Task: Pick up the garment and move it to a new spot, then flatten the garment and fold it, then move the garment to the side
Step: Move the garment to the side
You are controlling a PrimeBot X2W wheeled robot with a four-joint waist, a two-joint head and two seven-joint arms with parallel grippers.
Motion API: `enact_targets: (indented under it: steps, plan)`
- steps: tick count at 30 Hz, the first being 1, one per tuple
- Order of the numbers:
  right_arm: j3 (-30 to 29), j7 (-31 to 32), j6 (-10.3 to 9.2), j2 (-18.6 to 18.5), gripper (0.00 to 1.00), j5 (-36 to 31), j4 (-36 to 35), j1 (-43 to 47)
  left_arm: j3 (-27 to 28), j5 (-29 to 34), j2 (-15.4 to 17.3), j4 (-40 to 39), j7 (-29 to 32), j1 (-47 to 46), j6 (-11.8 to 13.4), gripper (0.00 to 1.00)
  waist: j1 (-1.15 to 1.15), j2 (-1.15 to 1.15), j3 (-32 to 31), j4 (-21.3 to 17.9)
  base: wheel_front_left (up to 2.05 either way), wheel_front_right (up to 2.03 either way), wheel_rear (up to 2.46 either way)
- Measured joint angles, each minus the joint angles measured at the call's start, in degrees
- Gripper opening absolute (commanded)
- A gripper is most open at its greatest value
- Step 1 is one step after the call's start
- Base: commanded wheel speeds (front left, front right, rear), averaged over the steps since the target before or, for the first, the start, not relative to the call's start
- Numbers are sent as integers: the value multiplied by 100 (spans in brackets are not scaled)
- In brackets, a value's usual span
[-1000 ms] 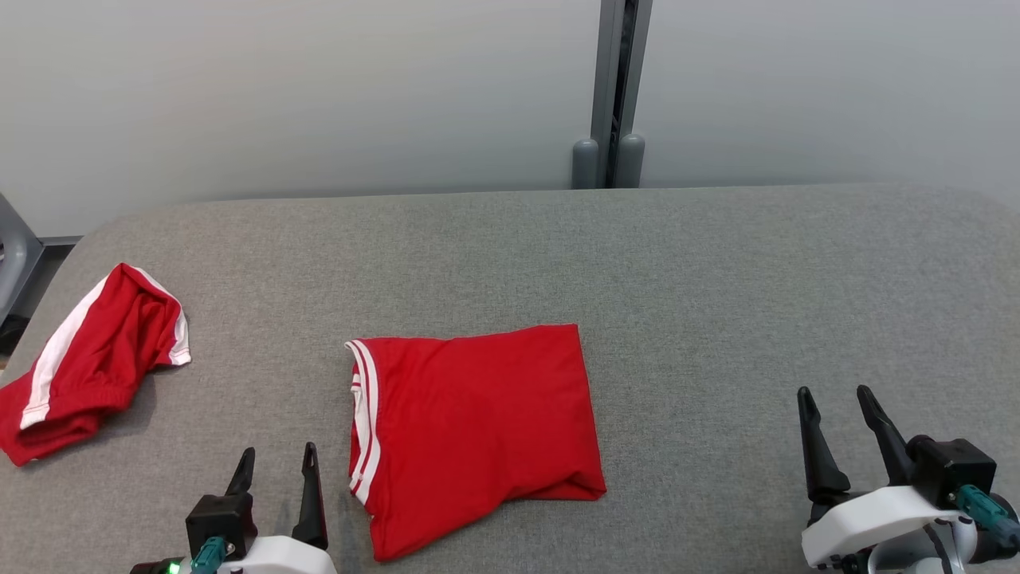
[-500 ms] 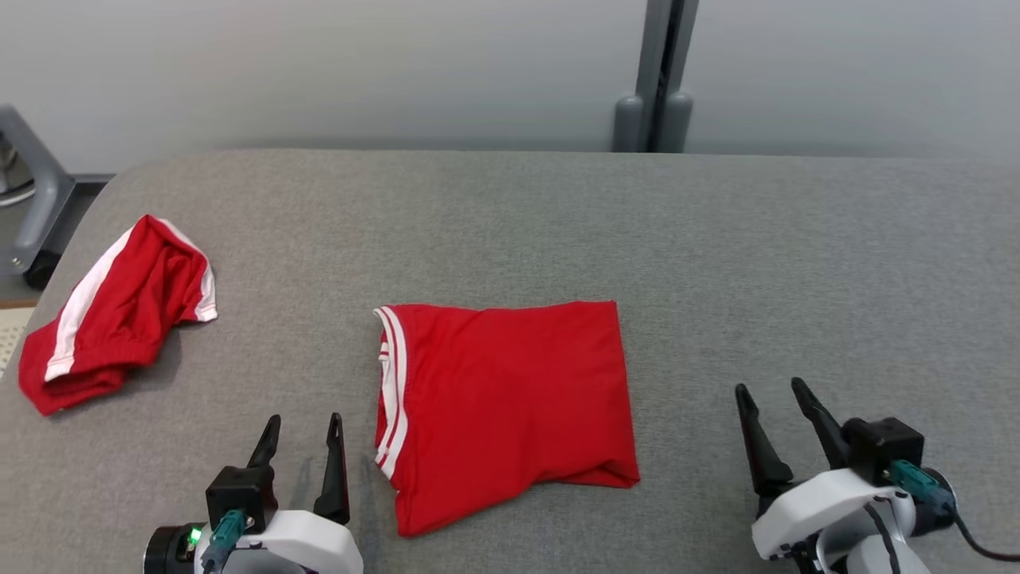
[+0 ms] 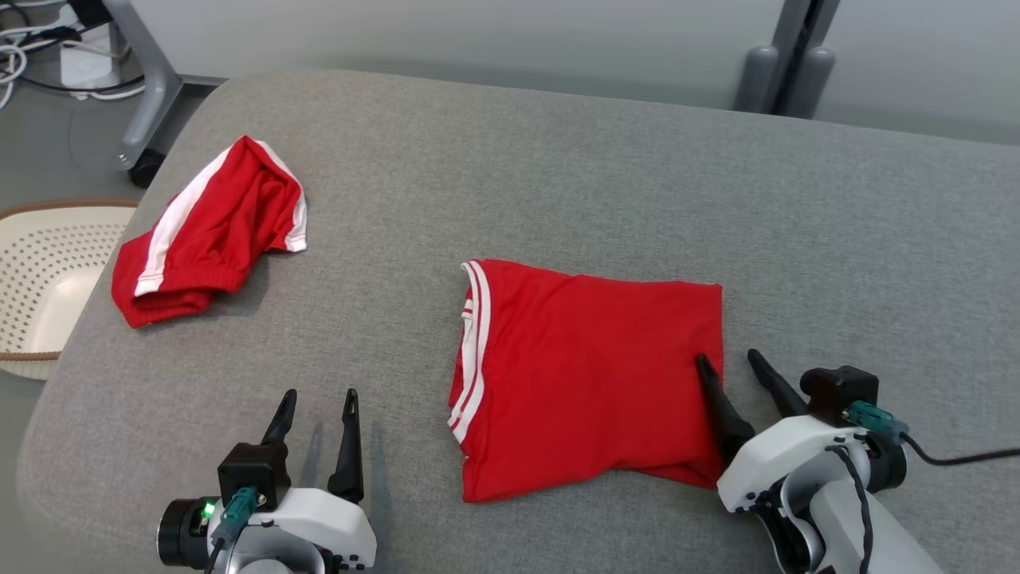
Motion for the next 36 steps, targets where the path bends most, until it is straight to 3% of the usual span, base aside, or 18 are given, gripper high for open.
enact_targets:
  steps: [5,6,7,8,9,20,27,36]
  plan:
    - [546,-18,-1,-22,100,695,527,-284,-13,-35,1,-15,0,-7,1,100,0,0,61,126,0,0,0]
    - [634,-19,-2,-34,96,786,602,-347,-12,-35,0,-20,0,-7,1,100,0,0,68,131,0,0,0]
    - [736,-24,-2,-43,48,862,672,-413,-11,-35,-2,-24,0,-7,2,100,0,0,72,129,0,0,0]
    - [815,-24,-2,-46,16,923,715,-465,-8,-35,-2,-30,0,-7,2,100,0,0,75,123,0,0,0]
    - [847,-24,-2,-38,0,978,733,-509,2,-35,-1,-33,0,-7,3,100,0,0,79,111,0,0,0]
    - [645,-13,1,7,0,947,601,-493,108,121,1,-78,0,-2,-16,100,0,0,-20,-448,0,0,0]
    - [642,-13,1,3,0,957,430,-304,145,215,0,-94,0,2,-88,100,0,0,-118,-1162,0,0,0]
    - [769,-13,1,-8,0,1083,137,-119,137,333,-4,-107,0,-81,-202,100,0,0,-161,-2514,0,0,0]
